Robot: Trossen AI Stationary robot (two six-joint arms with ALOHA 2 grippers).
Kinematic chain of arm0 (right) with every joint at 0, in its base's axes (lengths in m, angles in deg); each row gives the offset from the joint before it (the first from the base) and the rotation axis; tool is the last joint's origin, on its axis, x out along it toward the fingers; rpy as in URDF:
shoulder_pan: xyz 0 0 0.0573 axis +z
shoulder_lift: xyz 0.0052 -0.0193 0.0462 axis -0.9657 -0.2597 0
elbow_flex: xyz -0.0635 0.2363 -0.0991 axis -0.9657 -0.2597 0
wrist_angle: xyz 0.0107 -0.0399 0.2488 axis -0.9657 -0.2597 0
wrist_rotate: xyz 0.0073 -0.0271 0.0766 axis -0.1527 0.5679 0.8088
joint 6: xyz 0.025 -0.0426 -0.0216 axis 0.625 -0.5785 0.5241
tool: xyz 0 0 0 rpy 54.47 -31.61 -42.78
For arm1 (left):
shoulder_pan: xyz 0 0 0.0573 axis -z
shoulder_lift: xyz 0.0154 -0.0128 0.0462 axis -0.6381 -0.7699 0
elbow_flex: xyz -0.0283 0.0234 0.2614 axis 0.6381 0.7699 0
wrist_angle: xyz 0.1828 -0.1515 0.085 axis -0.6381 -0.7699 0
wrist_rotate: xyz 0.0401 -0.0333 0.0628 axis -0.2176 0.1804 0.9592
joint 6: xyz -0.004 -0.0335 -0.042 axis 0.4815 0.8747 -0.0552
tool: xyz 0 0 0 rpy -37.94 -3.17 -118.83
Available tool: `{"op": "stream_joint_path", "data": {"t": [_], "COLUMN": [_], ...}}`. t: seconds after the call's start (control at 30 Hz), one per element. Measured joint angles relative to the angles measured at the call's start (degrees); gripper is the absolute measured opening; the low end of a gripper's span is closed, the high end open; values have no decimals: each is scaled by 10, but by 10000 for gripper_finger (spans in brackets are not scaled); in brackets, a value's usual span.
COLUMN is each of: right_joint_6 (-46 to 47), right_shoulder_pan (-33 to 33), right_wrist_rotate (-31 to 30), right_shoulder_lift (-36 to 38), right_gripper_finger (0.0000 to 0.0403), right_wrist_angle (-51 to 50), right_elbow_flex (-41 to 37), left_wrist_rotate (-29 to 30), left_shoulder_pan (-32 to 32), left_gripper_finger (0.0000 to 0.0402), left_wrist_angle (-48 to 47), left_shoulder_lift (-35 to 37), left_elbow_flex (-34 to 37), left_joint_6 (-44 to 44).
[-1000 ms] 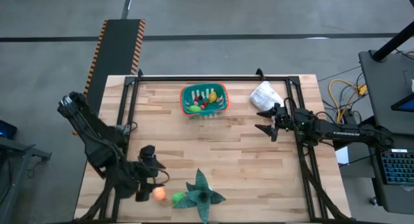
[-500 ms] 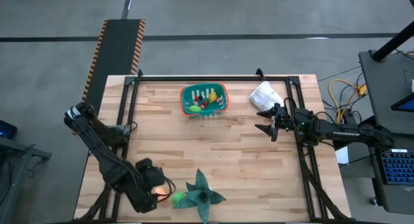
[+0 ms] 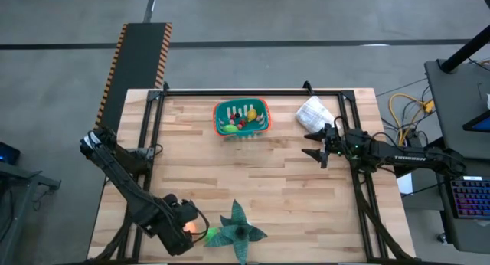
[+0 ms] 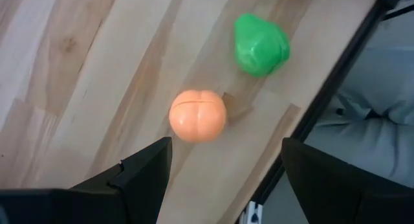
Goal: Pick and placing Produce into tupperware
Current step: Put the peach toy in the bin
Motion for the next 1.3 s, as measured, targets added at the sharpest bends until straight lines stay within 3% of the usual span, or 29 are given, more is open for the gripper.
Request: {"op": "stream_joint_path", "data": {"t": [0.47, 1.3], "right_joint_6": [-8, -17], "right_shoulder_pan": [0, 0], "right_wrist_rotate": [0, 0], "right_shoulder_lift": [0, 0], "right_gripper_finger": [327, 327], "right_wrist_angle": [-18, -18], "right_elbow_flex": [0, 0], "left_wrist_rotate": [-83, -94], "left_shoulder_pan": [-32, -47], "left_gripper_finger": [276, 276], "left_wrist_angle": [-5, 54], "left_shoulder_lift": [-77, -104], "left_elbow_flex": [2, 47], "left_joint_6": [-7, -47]}}
